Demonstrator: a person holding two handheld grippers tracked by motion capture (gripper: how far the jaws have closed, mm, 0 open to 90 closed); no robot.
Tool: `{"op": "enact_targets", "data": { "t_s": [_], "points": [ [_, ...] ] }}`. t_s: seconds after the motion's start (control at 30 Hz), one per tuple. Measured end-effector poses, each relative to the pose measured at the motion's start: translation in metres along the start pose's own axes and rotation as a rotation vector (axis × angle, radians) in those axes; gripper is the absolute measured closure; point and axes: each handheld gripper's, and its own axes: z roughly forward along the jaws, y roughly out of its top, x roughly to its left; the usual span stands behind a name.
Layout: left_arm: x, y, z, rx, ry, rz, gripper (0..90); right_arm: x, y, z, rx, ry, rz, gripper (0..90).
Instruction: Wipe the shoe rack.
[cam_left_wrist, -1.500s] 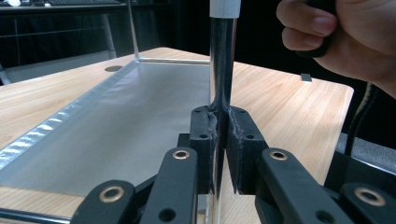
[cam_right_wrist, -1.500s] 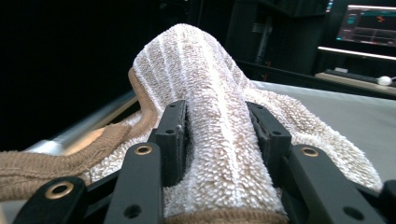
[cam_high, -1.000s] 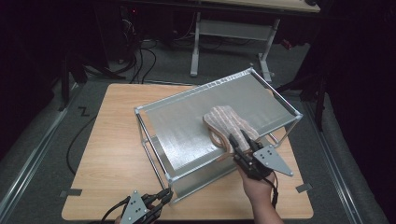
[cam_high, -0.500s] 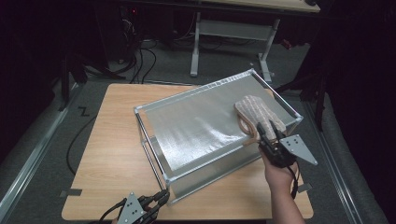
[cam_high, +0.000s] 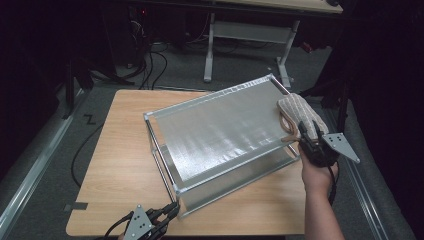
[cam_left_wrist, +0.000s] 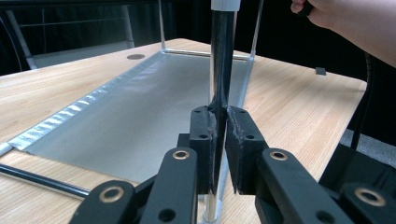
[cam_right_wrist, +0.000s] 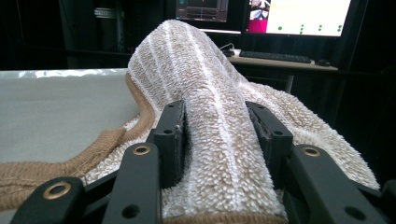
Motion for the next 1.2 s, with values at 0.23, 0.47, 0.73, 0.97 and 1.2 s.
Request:
{"op": "enact_targets", "data": {
  "t_s": [0.23, 0.47, 0.73, 0.97, 1.2],
  "points": [
    [0.005, 0.0, -0.003, -0.007, 0.003, -0.03, 89.7, -0.002, 0.001, 0.002, 0.014, 0.013, 0.029, 61.6],
    [-0.001, 0.0, -0.002, -0.003, 0.019, 0.011, 84.5, 0.008, 0.001, -0.003, 0.013, 0.041, -0.007, 61.5],
    [0.005, -0.005, -0.007, 0.009, 0.048, -0.017, 73.8, 0.009, 0.001, -0.003, 0.014, 0.038, -0.006, 61.5],
    [0.015, -0.003, 0.013, 0.014, 0.047, -0.049, 70.7, 0.009, 0.0, -0.002, 0.01, 0.036, -0.004, 61.8],
    [0.013, -0.002, 0.019, 0.012, 0.078, -0.027, 80.8, 0.019, 0.001, -0.007, 0.015, 0.053, 0.005, 62.6]
  ]
}}
